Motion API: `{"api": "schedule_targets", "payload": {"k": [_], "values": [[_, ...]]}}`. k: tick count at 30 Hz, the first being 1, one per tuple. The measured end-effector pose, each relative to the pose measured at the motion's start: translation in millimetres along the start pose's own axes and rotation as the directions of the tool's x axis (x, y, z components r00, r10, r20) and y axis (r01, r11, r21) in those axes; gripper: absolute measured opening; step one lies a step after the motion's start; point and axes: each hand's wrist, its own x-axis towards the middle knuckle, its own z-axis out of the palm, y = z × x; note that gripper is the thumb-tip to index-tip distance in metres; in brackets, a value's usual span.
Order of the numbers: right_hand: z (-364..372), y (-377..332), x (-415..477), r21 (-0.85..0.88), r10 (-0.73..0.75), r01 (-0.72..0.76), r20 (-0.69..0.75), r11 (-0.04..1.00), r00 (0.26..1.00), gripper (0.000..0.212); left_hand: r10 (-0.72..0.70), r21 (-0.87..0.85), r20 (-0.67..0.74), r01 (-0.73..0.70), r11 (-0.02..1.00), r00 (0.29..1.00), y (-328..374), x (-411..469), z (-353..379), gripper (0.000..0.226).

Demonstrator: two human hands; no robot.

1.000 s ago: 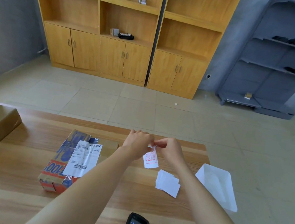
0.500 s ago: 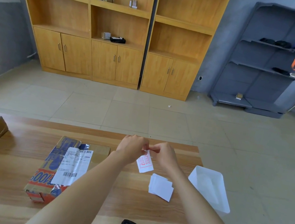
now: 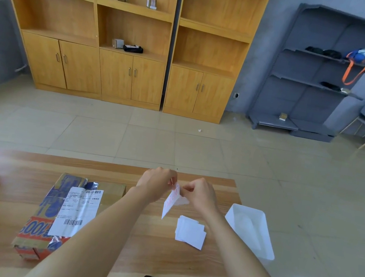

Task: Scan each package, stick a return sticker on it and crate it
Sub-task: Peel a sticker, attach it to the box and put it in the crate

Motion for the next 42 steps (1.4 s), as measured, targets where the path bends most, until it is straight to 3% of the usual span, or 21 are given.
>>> {"api": "schedule_targets", "payload": {"k": [17,28,31,42], "values": [[-4,6,5,0.057,0.023,-0.03,0.115,0.998,0.993,0.016,0.025,-0.03,0.056,-0.024,0.999,0.998,9,11,5,0.016],[-5,12,6,-0.085,0.045,-0.038,0.083,0.996,0.996,0.027,0.046,-0.067,0.059,-0.042,0.997,0.997,10,17,4,0.014],[-6,13,5,-0.114,0.052,-0.044,0.068,0.992,0.996,0.042,0.029,-0.121,0.056,-0.022,0.992,0.998,7,18,4,0.012],[-8,15,4,-0.065,0.09,-0.087,0.038,0.994,0.995,0.044,0.04,-0.21,0.065,-0.026,0.977,0.997,5,20,-2,0.02]]}}
